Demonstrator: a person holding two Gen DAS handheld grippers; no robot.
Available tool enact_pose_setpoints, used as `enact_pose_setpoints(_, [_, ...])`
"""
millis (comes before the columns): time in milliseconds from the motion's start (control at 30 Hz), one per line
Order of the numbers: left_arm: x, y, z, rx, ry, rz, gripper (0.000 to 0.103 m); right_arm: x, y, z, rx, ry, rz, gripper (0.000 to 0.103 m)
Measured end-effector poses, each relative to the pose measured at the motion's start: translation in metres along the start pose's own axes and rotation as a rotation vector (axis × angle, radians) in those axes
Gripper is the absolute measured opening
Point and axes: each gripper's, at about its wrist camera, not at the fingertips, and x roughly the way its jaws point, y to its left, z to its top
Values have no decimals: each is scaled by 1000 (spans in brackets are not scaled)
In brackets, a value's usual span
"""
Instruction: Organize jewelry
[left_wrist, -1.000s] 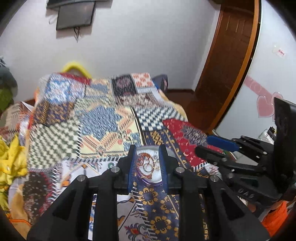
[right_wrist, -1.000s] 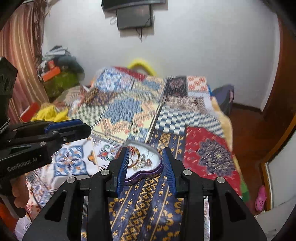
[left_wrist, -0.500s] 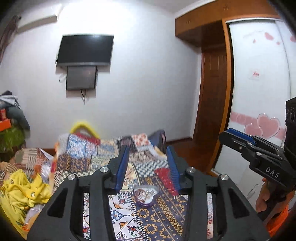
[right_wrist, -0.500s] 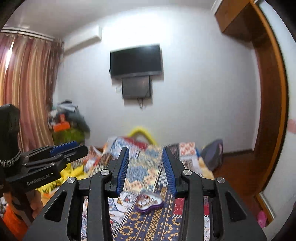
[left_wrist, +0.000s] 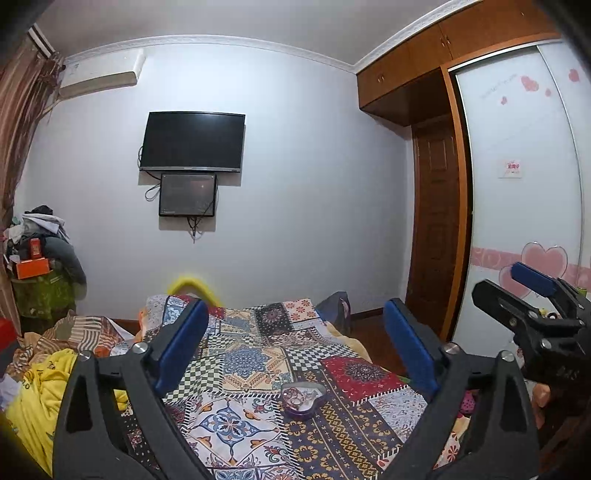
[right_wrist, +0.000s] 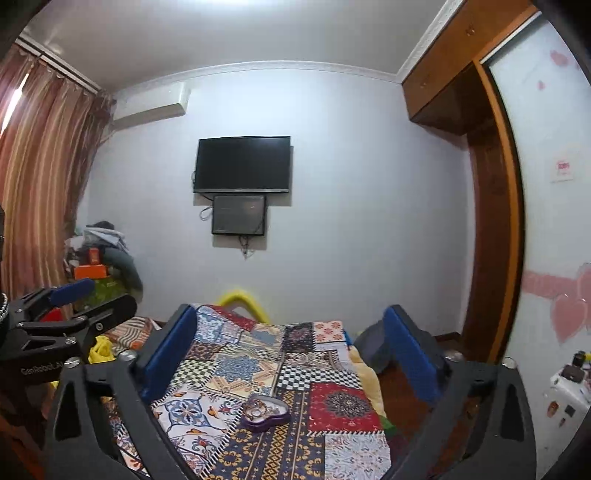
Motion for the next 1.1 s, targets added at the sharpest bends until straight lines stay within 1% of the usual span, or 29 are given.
enact_pose_setpoints(133, [-7,-6,-4,13,3,9,97,4,-2,-2,24,31,3,103])
enact_pose_setpoints(367, [-12,-10,-8,8,13,9,98,-7,-8,-6,39,40,13,103])
enact_pose_setpoints(700, [-8,-10,-10,4,30,5,99,-12,-8,-12,33,62,14,103])
enact_pose_setpoints(1100, [-2,-12,-14,-3,50,1,99,-13,-7,-9,33,79,21,103])
